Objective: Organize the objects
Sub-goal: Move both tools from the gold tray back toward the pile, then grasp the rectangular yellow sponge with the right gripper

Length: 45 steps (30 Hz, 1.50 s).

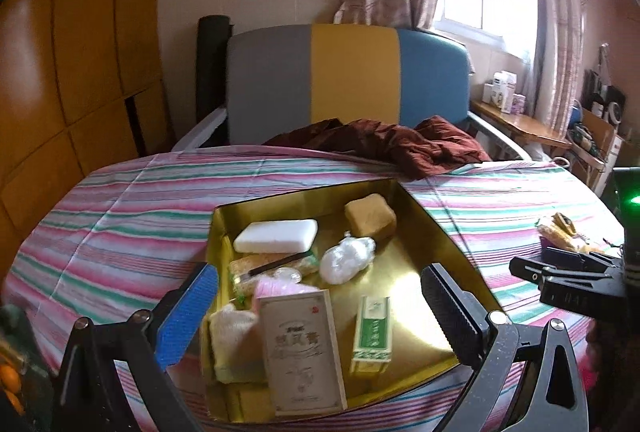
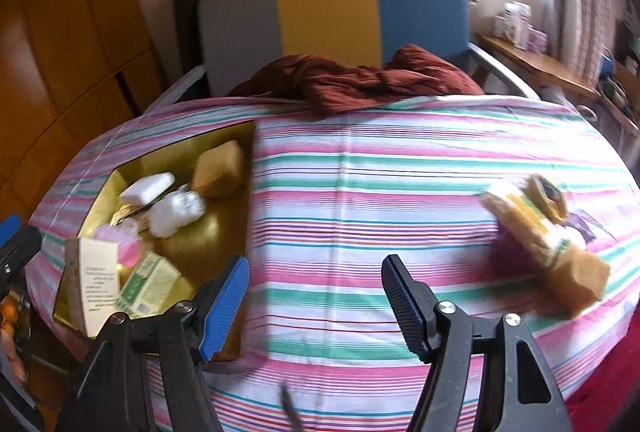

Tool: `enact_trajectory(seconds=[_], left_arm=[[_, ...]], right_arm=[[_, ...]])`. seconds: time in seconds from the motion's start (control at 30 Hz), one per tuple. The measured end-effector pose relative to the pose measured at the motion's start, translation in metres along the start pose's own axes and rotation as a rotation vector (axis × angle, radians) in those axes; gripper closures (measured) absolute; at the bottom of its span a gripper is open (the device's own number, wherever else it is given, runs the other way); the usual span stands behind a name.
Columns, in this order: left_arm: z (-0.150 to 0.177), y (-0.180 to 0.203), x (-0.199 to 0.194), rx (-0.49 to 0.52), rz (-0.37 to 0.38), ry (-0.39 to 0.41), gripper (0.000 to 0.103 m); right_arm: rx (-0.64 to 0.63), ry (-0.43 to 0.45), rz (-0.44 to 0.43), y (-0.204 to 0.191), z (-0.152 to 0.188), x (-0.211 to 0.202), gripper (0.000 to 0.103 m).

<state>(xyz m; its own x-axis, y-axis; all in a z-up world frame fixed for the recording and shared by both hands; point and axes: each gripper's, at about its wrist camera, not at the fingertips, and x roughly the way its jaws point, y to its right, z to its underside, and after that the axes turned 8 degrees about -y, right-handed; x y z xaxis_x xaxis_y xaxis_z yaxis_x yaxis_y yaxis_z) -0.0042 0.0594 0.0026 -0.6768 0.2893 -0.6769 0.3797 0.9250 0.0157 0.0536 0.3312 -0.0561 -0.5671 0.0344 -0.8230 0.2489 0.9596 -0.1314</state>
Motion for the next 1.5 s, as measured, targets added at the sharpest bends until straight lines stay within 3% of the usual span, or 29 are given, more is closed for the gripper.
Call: enact_trajectory(seconds=[0.27,0.47,0.73,1.1,1.33,1.5], left_arm=[[-0.011,0.030,0.004,0.066,0.091,-0.008,0.001],[-0.014,0.064,0.008,0.152,0.169,-0.030,0.001],[-0.009,0.105,0.019,0.244,0.240,-0.083,0.001],[-0.011,0.144,0.040,0.310,0.294,-0.167,0.001],[-0.023,0.172,0.055,0.321,0.346,-0.206,0.001],[-0.035,0.197,0.072,0.313,0.401,-0.246,0.001]], right_arm=[[0.180,0.014,0.020,0.075,-0.007,-0.025,0.033],[0.354,0.041,0.107,0.152,-0.007,-0.057,0.033],[0.474,-0.031,0.205,0.229,0.005,-0.075,0.033],[0.154,-0.299,0.186,0.208,-0.012,-0.019,0.030],[0.143,-0.400,0.211,0.211,-0.016,0.007,0.028],[0.168,-0.420,0.202,0.218,-0.019,0.013,0.029]])
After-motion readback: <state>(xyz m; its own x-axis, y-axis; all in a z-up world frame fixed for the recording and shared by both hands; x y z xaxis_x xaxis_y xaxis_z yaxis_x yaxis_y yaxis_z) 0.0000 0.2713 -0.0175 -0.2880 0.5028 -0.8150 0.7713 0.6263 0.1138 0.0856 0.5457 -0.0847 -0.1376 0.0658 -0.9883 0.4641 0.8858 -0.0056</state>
